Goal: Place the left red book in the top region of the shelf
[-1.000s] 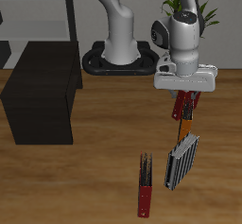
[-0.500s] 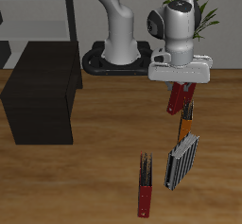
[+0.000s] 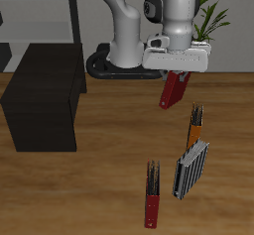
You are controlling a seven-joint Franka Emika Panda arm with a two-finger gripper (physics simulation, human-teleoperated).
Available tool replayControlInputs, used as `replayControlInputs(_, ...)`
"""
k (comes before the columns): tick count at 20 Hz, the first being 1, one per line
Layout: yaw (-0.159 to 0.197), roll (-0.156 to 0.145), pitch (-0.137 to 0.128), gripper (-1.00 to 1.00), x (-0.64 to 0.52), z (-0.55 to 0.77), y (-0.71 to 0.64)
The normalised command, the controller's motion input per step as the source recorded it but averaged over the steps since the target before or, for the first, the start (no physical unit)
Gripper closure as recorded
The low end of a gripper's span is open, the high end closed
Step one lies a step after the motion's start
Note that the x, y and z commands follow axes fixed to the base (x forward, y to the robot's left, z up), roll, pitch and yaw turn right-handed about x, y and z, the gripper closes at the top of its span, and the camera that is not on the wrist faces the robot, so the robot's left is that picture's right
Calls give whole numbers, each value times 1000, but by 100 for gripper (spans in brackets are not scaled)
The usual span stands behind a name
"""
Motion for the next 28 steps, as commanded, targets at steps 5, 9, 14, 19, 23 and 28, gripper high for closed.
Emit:
replayControlInputs(5, 98, -76, -42, 100, 35, 289, -334)
replayControlInputs(9, 154, -149, -59, 100, 88, 399, -329)
replayControlInputs(14, 122, -135, -68, 100, 65, 298, -183)
replayControlInputs(19, 187, -136, -73, 100, 84, 192, -86)
replayControlInputs(23, 128, -96, -21, 100, 81, -10, 5)
replayControlInputs(28, 250, -130, -82, 100, 76, -147, 147)
